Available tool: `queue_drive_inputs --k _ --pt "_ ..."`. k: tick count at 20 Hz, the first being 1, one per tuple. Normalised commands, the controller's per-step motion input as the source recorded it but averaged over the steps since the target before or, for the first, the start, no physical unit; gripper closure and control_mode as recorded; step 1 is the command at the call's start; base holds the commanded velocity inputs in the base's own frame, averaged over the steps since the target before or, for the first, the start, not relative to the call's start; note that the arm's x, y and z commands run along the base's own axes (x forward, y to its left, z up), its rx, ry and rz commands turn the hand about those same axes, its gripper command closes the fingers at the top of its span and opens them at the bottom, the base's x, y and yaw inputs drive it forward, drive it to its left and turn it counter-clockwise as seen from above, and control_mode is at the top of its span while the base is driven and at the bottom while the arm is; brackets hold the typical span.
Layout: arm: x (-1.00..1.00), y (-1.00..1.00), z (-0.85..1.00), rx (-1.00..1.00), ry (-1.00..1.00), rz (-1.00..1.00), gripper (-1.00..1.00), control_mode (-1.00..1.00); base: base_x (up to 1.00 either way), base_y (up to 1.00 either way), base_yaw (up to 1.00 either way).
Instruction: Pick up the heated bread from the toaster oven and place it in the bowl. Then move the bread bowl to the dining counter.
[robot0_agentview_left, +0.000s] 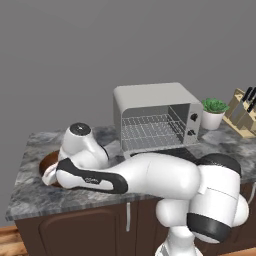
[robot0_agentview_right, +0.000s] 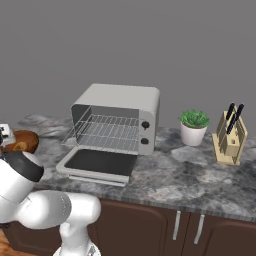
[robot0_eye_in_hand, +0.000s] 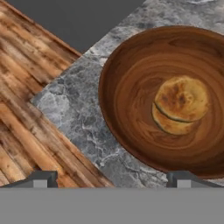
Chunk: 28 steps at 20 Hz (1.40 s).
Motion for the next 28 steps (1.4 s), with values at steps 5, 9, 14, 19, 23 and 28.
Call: queue_drive_inputs --k 5,9,14,19,23,28 --pt "0.26 0.12 -0.29 -0.22 0.09 0.0 -1.0 -1.0 0.0 0.0 0.0" --pt "0.17 0.11 -0.05 -0.16 0.02 0.0 -1.0 -1.0 0.0 0.0 0.0" --pt "0.13 0.13 -0.06 -0.14 0.0 0.0 -1.0 -1.0 0.0 0.0 0.0" --pt "0.07 0.14 -0.27 -0.15 0.01 0.0 -1.0 -1.0 0.0 0.0 0.0" --pt "0.0 0.02 -0.31 -0.12 0.0 0.03 -1.0 -1.0 0.0 0.0 0.0" --pt "0.0 0.0 -0.07 -0.06 -0.02 0.01 1.0 -1.0 0.0 0.0 0.0"
